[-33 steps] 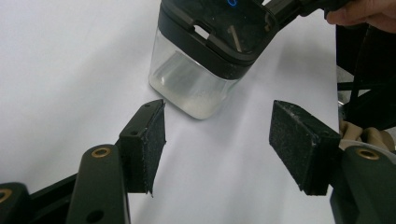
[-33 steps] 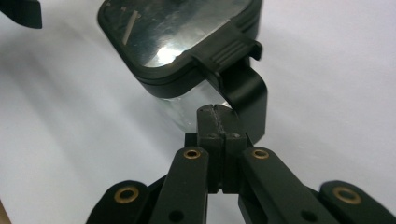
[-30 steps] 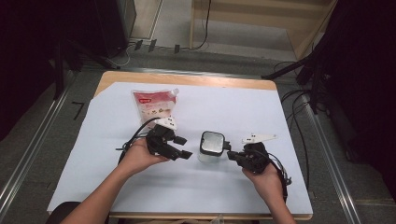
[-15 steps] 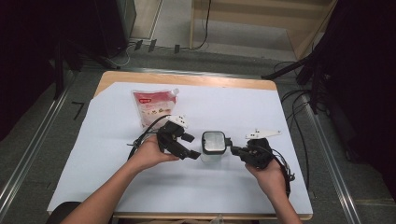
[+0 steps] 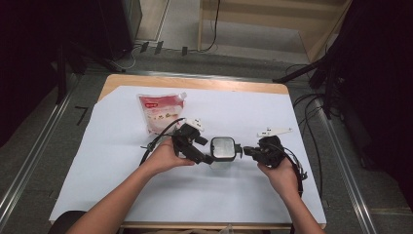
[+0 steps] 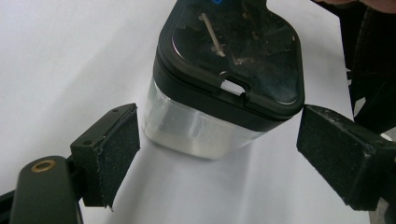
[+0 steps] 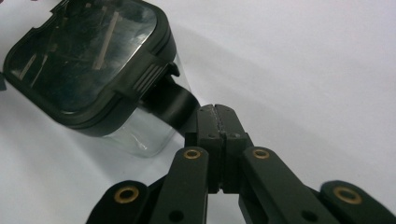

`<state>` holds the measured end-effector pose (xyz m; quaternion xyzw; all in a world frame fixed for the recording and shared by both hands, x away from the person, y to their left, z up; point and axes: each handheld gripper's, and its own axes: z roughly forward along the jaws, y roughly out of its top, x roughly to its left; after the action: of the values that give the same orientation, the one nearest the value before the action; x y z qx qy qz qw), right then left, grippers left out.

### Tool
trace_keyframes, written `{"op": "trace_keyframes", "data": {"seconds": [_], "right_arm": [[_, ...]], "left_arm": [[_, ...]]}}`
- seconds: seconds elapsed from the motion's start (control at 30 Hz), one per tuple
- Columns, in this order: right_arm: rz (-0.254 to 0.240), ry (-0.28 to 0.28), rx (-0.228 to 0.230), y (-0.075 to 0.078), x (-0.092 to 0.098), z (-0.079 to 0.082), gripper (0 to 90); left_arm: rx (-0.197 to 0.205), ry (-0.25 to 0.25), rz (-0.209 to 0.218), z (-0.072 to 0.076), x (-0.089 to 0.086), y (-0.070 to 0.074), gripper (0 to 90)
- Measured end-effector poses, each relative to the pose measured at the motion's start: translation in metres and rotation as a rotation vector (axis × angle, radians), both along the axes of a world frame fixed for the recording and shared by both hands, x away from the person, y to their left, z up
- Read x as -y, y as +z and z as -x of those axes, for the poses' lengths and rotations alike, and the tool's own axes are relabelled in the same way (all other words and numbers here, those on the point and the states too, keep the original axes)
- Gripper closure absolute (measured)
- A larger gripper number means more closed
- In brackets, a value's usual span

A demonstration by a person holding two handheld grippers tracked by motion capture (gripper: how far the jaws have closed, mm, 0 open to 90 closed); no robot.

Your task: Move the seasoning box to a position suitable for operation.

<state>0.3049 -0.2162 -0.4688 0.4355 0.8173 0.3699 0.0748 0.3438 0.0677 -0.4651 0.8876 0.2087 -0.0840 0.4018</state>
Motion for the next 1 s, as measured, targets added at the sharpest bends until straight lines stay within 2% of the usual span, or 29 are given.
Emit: {"op": "trace_keyframes", "data": {"seconds": [0.1, 0.17, 0.23, 0.3, 0.47, 0.57, 0.6, 0.73, 1.0], "right_arm": [[0.006, 0.001, 0.001, -0.002, -0.002, -0.001, 90.0], [0.002, -0.003, -0.001, -0.002, -0.002, -0.002, 90.0], [-0.005, -0.006, -0.005, -0.003, -0.002, -0.002, 90.0], [-0.004, -0.007, -0.001, -0.003, -0.002, -0.002, 90.0], [-0.002, -0.017, 0.001, -0.003, -0.003, -0.001, 90.0], [-0.003, -0.018, -0.003, -0.004, -0.003, -0.001, 90.0], [-0.002, -0.018, -0.005, -0.004, -0.003, -0.001, 90.0], [-0.001, -0.022, -0.005, -0.005, -0.004, -0.001, 90.0], [0.008, -0.024, -0.009, -0.005, -0.004, 0.0, 90.0]], "left_arm": [[-0.001, -0.013, 0.01, 0.0, 0.005, -0.003, 14.2], [0.018, -0.034, -0.011, 0.002, 0.01, -0.005, 14.4], [0.035, -0.034, -0.023, 0.002, 0.012, -0.006, 14.2], [0.036, -0.029, -0.011, 0.001, 0.014, -0.007, 14.4], [0.062, -0.044, -0.021, -0.001, 0.018, -0.006, 13.2], [0.063, -0.043, -0.022, -0.001, 0.019, -0.005, 13.1], [0.08, -0.045, -0.028, 0.0, 0.019, -0.003, 13.4], [0.106, -0.039, -0.029, 0.002, 0.019, 0.001, 15.1], [0.127, -0.037, -0.037, 0.004, 0.019, 0.006, 16.4]]}}
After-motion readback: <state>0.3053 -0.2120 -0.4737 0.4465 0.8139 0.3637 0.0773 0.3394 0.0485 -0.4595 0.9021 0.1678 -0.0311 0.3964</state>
